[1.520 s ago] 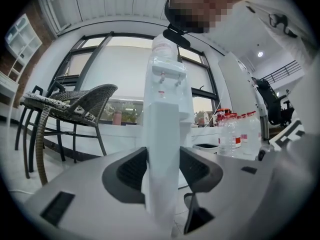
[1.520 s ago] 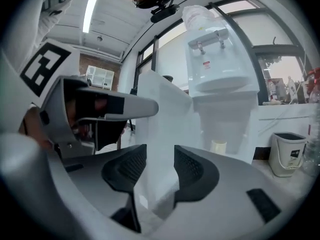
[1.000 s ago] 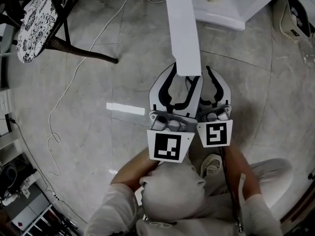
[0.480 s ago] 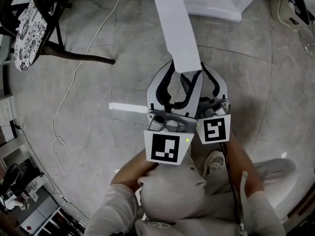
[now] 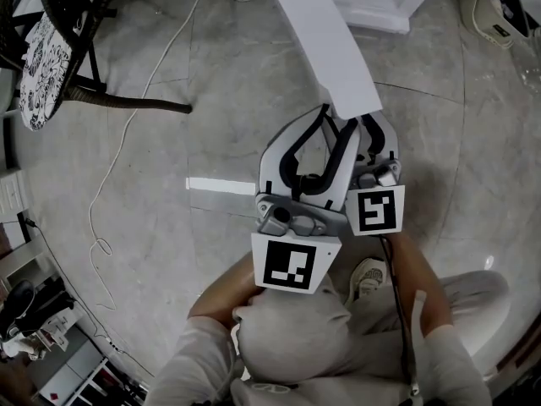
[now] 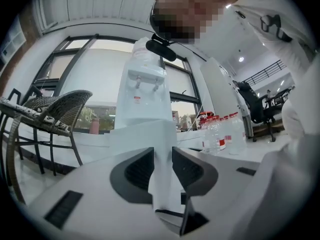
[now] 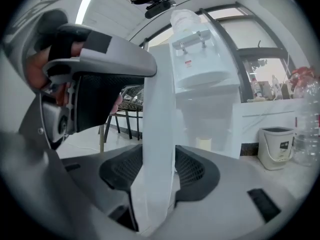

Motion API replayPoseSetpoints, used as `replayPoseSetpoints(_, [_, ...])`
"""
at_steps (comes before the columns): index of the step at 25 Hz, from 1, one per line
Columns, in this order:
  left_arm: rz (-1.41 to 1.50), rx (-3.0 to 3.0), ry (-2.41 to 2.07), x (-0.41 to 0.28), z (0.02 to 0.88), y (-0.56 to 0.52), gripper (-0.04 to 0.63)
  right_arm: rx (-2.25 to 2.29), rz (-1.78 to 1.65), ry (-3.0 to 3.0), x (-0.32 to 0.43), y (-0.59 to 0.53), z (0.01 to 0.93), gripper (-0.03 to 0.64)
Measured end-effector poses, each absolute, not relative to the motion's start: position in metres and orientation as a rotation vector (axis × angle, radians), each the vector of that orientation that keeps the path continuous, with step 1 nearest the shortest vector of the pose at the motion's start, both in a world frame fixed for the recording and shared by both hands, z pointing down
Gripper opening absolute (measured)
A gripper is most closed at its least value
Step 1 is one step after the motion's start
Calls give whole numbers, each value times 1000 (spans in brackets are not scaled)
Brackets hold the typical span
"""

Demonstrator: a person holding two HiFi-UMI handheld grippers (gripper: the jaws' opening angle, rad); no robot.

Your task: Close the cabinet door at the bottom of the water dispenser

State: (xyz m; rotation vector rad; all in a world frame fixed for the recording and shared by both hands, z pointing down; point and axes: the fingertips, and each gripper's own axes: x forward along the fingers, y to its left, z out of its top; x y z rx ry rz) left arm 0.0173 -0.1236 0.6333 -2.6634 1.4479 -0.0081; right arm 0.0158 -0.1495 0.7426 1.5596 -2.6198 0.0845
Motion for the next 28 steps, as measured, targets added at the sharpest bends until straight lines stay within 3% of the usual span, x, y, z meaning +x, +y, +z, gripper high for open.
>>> replayPoseSetpoints(15, [35,-2689,1431,1,635,-126,84,1541,77,-2648,39,-157,743,193])
replayPoseSetpoints(28, [-86,-2685,1491,22,662,-171,9,1592,69,-2577,77,-172,745,195])
